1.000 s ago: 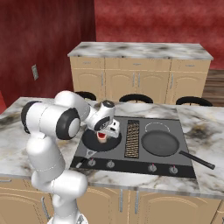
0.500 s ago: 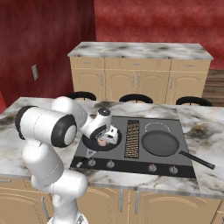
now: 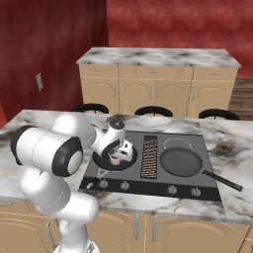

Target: Place both pans onto different burners. Then place the lemon and the steak on different pans.

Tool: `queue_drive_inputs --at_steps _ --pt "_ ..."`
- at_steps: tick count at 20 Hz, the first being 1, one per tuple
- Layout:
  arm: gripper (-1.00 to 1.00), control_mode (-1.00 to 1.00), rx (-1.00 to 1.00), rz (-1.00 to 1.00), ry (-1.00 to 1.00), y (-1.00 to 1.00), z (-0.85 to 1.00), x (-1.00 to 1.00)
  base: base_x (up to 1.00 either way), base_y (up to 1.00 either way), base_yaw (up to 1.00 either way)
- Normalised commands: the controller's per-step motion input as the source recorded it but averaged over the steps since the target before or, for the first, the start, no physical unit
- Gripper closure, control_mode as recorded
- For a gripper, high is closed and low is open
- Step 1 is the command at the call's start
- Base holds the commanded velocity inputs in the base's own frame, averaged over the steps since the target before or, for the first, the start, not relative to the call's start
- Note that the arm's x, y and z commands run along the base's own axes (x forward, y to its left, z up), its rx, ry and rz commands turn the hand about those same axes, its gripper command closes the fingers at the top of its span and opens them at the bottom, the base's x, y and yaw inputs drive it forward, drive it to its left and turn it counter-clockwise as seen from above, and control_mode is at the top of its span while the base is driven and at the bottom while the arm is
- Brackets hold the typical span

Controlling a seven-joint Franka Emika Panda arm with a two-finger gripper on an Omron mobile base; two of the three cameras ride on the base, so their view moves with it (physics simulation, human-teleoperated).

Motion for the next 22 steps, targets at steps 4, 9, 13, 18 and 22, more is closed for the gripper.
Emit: queue_drive_inputs --at_steps 4,9,13,18,22 --pt "-1.00 -1.00 0.00 0.00 -0.05 0.00 0.35 -0.31 0.00 0.00 0.00" --pt "-1.00 -1.00 0.00 0.00 -0.09 0.02 0.51 -0.32 0.00 0.00 0.00" --pt "-1.00 -1.00 -0.03 0.01 -0.05 0.32 0.48 -0.49 0.00 0.00 0.00" --pt "-1.00 -1.00 0.00 0.00 0.01 0.39 0.39 -0.55 0.00 0.00 0.00" --pt "-1.00 -1.00 0.01 0.00 0.07 0.56 0.29 -0.42 0.00 0.00 0.00"
